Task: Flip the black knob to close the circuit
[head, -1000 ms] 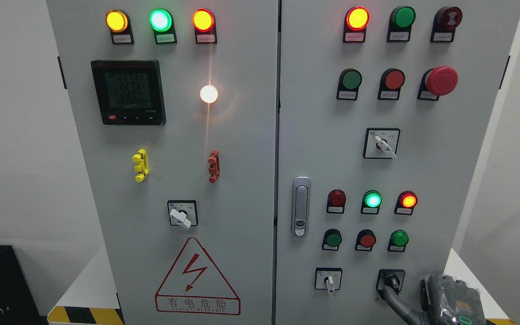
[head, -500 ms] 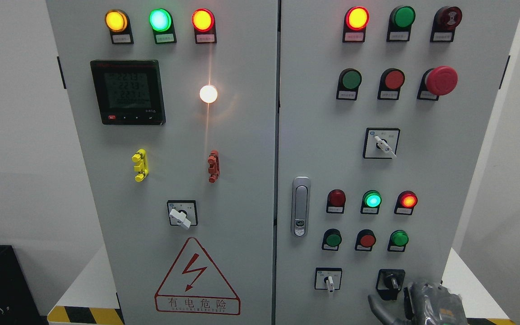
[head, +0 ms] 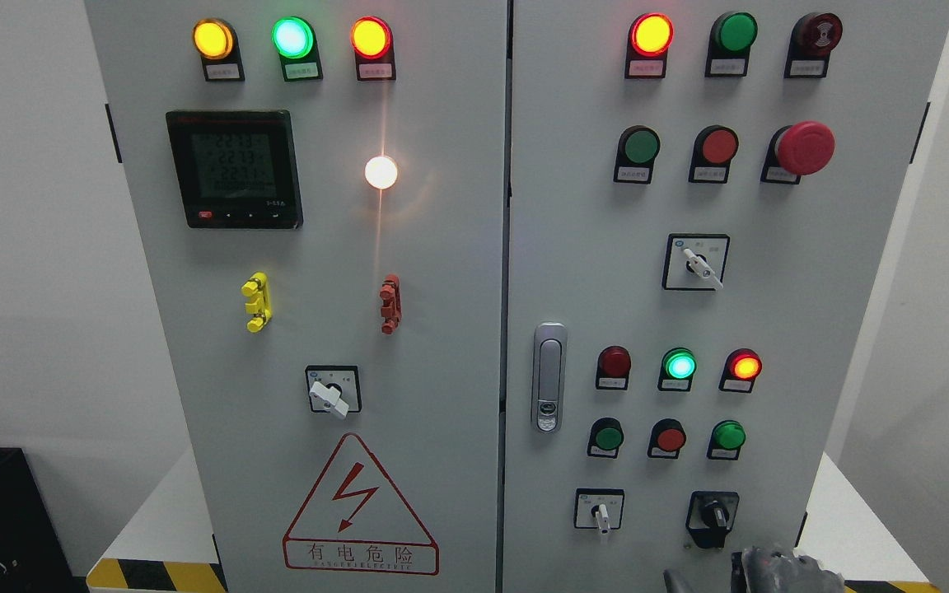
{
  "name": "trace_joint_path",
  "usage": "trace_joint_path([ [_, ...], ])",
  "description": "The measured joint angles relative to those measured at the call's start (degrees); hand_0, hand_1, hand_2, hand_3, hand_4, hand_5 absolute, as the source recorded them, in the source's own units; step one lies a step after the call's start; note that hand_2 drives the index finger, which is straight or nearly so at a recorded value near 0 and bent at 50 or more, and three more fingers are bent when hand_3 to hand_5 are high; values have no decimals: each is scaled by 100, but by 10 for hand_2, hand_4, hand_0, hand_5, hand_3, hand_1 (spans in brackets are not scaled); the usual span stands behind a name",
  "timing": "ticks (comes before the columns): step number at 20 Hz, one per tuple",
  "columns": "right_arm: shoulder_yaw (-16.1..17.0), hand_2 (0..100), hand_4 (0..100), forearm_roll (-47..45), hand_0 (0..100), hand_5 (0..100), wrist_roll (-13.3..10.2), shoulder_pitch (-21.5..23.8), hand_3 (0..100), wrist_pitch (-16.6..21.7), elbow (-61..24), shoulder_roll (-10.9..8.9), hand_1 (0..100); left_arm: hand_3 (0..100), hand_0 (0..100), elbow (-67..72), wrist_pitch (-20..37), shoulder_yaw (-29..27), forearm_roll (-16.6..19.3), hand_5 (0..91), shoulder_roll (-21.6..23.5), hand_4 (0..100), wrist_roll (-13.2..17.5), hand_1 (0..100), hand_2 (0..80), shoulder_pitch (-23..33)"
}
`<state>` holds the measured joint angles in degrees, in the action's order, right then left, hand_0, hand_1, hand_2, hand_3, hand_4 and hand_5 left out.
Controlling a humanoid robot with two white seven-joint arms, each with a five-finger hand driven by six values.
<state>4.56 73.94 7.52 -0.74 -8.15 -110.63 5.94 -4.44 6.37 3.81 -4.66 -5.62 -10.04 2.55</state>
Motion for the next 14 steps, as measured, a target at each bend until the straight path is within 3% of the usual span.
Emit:
trace_joint_path([
  [4, -68, 584, 764, -1141, 0, 664, -639, 352, 824, -8, -229, 49, 78, 0, 120, -1, 0, 0, 0, 0, 0, 0, 0, 556, 0, 0],
  [6, -135, 471, 631, -1870, 0, 583, -991, 550, 660, 7, -339, 69, 78, 0, 120, -2, 0, 0, 0, 0, 0, 0, -2, 556, 0, 0],
  [9, -212, 350, 508, -3071, 0, 479, -1522, 883, 515, 23, -472, 87, 60, 0, 120, -1, 0, 1, 0, 0, 0, 0, -4, 556, 0, 0],
  [14, -301, 246, 396, -4784, 0, 336, -2009, 1252, 424, 178, -630, 107, 39, 0, 120, 0, 0, 0, 0, 0, 0, 0, -16, 556, 0, 0],
])
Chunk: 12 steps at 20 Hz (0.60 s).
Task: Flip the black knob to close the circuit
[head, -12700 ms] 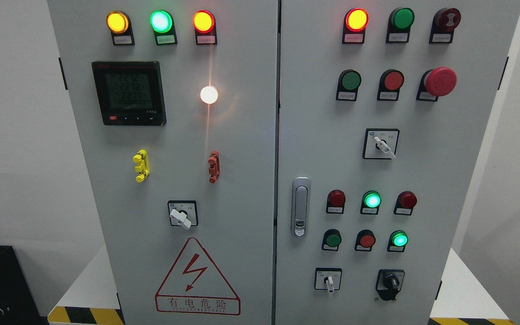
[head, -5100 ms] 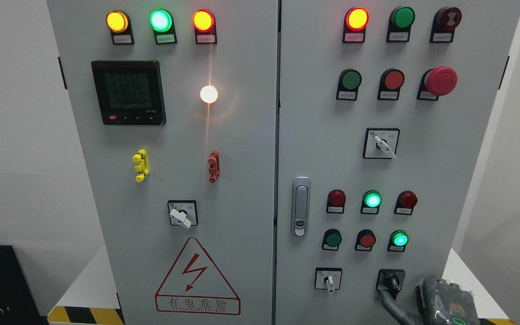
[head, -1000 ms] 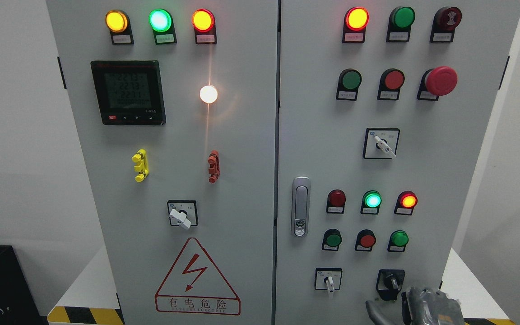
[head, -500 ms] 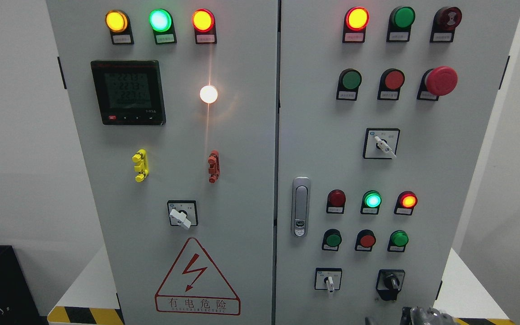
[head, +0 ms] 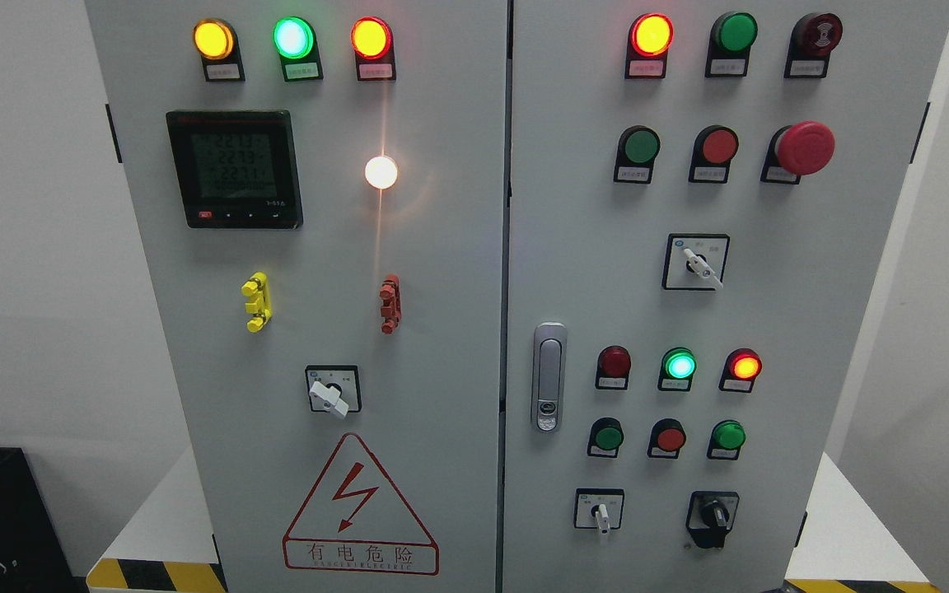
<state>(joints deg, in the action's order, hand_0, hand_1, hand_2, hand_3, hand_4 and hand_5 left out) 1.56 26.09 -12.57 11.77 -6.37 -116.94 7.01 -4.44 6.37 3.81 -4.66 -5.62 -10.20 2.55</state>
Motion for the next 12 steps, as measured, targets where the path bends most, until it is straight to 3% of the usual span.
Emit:
trace_joint_path([
  [8, -165, 147, 266, -1764, 0, 185, -89, 425, 303, 403, -147, 15, 12, 0, 120, 0, 0, 0, 0, 0, 0, 0, 3, 556, 0, 0],
  [12, -282, 66, 120, -2075, 0, 45, 203, 571, 172, 561, -189, 20, 0, 0, 120, 1, 0, -1, 0, 0, 0, 0, 8, 556, 0, 0],
])
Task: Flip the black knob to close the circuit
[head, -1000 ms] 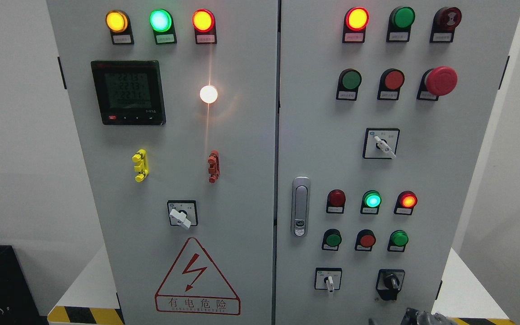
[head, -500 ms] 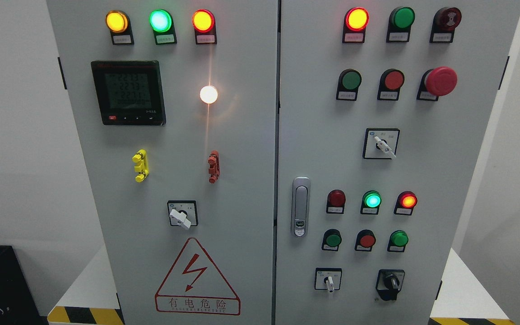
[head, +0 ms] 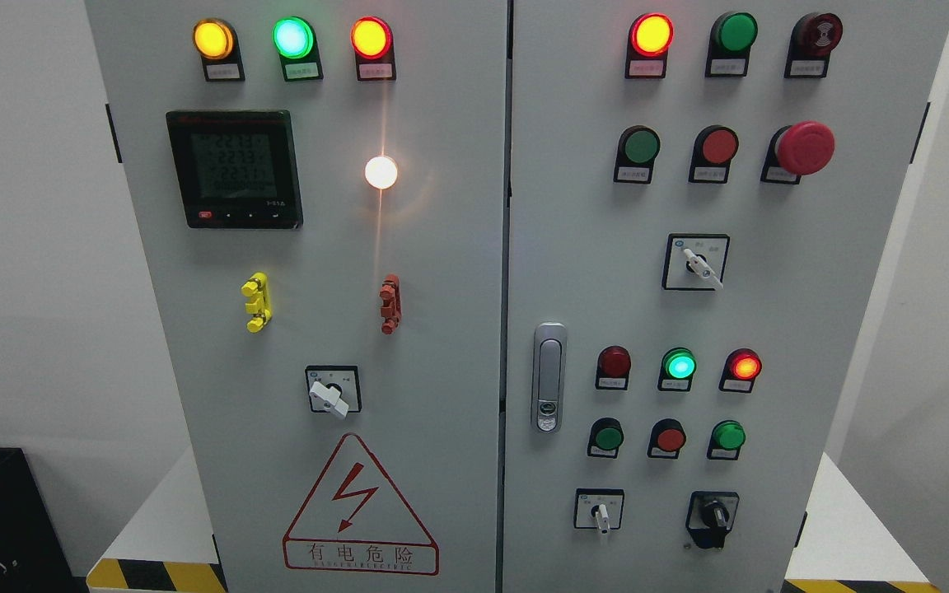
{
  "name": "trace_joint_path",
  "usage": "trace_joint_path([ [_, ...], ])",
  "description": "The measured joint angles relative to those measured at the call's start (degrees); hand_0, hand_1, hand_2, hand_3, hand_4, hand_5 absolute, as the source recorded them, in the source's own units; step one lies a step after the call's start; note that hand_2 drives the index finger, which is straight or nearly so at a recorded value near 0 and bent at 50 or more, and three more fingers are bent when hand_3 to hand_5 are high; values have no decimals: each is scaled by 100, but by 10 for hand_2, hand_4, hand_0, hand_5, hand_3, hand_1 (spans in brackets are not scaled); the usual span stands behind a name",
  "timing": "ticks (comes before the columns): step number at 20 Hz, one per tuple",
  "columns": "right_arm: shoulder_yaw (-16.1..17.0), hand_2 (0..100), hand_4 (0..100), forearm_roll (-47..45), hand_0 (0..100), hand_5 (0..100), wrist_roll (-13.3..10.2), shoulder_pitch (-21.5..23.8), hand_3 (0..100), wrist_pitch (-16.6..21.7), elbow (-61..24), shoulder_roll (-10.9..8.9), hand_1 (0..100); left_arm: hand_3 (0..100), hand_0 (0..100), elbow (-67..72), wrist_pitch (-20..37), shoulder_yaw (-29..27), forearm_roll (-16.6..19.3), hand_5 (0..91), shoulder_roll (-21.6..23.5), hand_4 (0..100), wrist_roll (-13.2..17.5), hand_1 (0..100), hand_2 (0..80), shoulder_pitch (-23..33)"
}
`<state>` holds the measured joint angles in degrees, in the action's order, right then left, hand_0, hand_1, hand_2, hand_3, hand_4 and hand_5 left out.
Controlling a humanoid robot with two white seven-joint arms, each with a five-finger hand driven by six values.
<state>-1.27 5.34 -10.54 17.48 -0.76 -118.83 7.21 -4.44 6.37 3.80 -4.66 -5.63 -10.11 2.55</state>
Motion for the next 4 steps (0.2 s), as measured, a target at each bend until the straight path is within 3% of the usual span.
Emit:
trace_joint_path([
  [4, -81, 46, 73, -155, 0, 5, 162, 116, 128, 150, -31, 2, 0, 0, 120, 0, 0, -1, 0, 0, 0, 0, 2, 556, 0, 0],
])
